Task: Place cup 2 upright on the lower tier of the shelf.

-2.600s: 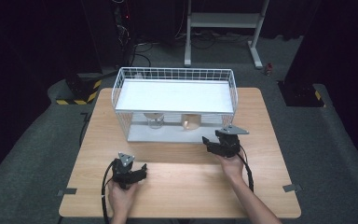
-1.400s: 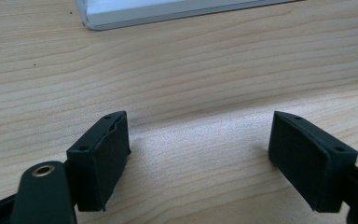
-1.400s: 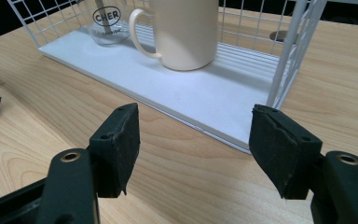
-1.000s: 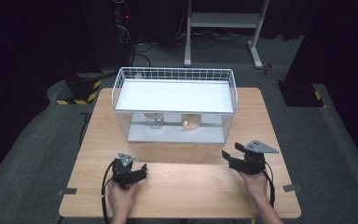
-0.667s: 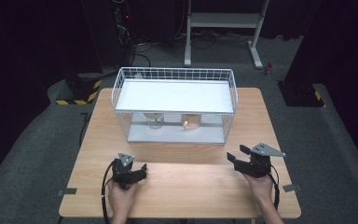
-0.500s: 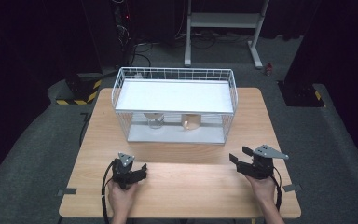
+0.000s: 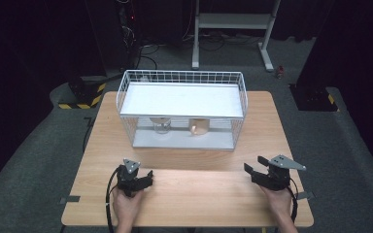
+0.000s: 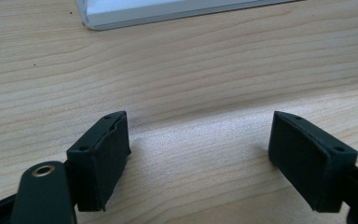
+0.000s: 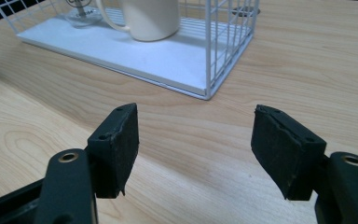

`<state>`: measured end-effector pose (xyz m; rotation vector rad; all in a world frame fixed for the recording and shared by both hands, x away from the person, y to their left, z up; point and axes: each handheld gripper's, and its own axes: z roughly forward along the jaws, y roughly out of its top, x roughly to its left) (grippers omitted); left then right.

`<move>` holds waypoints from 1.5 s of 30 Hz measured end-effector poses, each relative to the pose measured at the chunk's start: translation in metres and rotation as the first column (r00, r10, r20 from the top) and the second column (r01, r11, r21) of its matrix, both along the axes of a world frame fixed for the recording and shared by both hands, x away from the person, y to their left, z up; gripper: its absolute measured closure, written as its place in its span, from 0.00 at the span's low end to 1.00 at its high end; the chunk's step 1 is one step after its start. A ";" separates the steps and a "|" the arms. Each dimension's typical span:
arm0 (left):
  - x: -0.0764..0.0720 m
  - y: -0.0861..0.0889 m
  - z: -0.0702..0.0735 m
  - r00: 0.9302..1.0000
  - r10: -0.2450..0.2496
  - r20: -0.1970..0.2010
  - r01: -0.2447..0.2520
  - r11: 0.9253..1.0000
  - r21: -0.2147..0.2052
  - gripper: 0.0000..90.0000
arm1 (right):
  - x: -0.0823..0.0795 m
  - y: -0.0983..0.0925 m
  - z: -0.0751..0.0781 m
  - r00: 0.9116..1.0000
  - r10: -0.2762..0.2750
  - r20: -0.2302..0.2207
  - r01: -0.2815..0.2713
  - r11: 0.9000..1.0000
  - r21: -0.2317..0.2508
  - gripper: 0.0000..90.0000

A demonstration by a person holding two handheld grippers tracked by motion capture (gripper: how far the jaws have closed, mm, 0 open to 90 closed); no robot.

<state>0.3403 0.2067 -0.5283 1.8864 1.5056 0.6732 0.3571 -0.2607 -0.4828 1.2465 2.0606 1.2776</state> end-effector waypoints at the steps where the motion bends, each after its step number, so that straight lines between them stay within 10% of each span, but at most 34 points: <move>1: 0.000 0.000 0.000 1.000 0.000 0.000 0.000 1.000 0.000 0.23 | 0.000 -0.001 -0.001 1.000 -0.004 0.002 0.004 1.000 -0.005 0.36; 45: 0.000 0.000 0.000 1.000 0.000 0.000 0.000 1.000 0.000 0.23 | 0.018 -0.028 -0.040 0.977 -0.164 -0.140 0.133 0.970 -0.203 0.34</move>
